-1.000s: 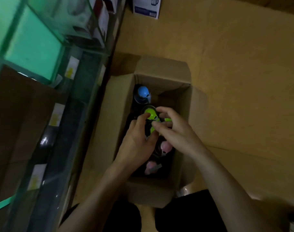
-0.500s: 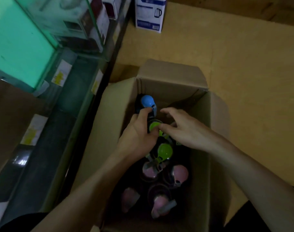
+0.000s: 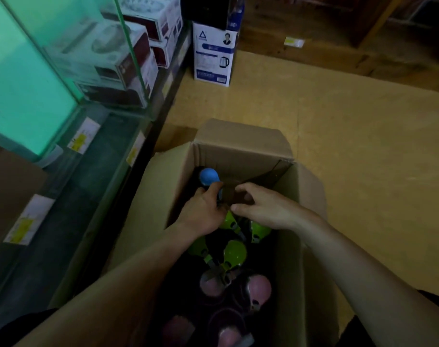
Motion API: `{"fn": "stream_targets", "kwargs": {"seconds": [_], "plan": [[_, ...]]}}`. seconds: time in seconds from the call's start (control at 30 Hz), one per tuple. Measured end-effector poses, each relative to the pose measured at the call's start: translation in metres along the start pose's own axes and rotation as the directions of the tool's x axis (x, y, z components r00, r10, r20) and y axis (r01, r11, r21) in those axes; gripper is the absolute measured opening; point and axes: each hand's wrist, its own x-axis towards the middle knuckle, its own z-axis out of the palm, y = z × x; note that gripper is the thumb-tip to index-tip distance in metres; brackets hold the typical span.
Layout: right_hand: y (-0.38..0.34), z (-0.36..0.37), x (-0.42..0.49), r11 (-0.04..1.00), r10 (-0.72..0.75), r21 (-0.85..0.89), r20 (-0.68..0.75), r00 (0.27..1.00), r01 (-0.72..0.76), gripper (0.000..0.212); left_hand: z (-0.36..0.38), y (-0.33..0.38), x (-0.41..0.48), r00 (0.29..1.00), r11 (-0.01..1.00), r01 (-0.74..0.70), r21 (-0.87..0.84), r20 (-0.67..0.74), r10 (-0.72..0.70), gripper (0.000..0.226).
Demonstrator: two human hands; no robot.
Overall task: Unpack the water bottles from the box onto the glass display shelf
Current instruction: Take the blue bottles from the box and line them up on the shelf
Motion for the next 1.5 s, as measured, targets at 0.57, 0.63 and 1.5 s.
{"fn": "stream_targets", "kwargs": {"seconds": [0.57, 0.63, 1.5], "plan": [[0.006, -0.006, 0.015, 0.987, 0.056, -0.149, -0.040, 0.998, -0.061, 0.069, 0.011, -0.012, 0.025, 0.989, 0.927, -0.067, 0.368, -0.101, 0.112, 0.052], [0.009, -0.009, 0.014, 0.987, 0.061, -0.146, -0.044, 0.997, -0.067, 0.068, 0.010, -0.010, 0.022, 0.986, 0.913, -0.046, 0.404, -0.130, 0.107, 0.045], [0.027, -0.020, 0.002, 0.978, 0.055, -0.204, 0.014, 0.998, -0.051, 0.071, 0.023, -0.010, 0.042, 0.880, 0.938, 0.237, -0.252, -0.352, -0.317, 0.050]]}}
